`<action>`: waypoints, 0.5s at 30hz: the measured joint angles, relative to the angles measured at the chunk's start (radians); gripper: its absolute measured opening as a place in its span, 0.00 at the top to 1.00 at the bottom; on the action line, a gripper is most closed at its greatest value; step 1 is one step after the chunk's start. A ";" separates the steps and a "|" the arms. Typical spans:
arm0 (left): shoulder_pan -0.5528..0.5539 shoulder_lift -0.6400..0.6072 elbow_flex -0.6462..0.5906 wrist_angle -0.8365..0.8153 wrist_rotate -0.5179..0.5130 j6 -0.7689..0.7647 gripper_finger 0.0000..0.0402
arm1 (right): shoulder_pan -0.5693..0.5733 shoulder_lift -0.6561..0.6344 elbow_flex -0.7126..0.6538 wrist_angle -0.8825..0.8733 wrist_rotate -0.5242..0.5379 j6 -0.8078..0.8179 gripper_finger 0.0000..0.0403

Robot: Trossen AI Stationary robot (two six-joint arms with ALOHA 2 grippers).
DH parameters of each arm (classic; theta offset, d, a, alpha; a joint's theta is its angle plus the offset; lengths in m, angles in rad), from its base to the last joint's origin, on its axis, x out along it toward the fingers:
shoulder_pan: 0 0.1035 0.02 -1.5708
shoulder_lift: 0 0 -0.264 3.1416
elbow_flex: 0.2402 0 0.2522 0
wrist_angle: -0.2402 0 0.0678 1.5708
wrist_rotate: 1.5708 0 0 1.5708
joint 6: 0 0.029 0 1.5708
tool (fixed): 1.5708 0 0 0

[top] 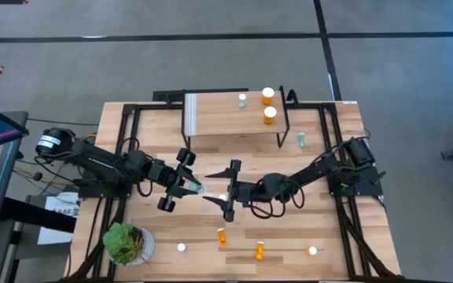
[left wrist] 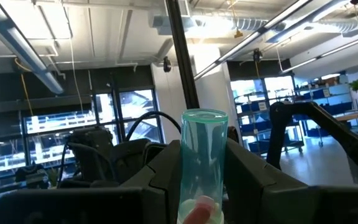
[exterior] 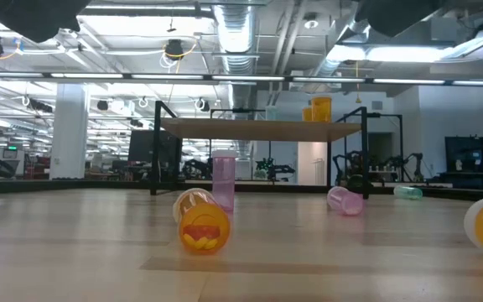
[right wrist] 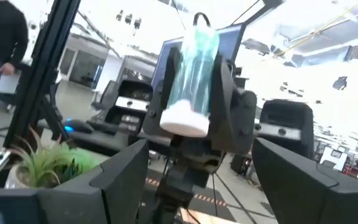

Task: Pick and place medicine bottles onto shelf by color
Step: Put the left small blue pill bottle on the shelf aligned with the other small blue pill bottle

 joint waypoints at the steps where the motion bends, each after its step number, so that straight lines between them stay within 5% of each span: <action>1: 0.000 0.000 0.000 0.000 0.000 0.000 0.80 | 0.000 0.000 0.000 0.003 0.000 0.000 0.24; 15: 0.000 0.000 0.000 0.024 -0.061 0.005 0.80 | -0.006 0.000 0.001 0.049 -0.019 0.143 0.24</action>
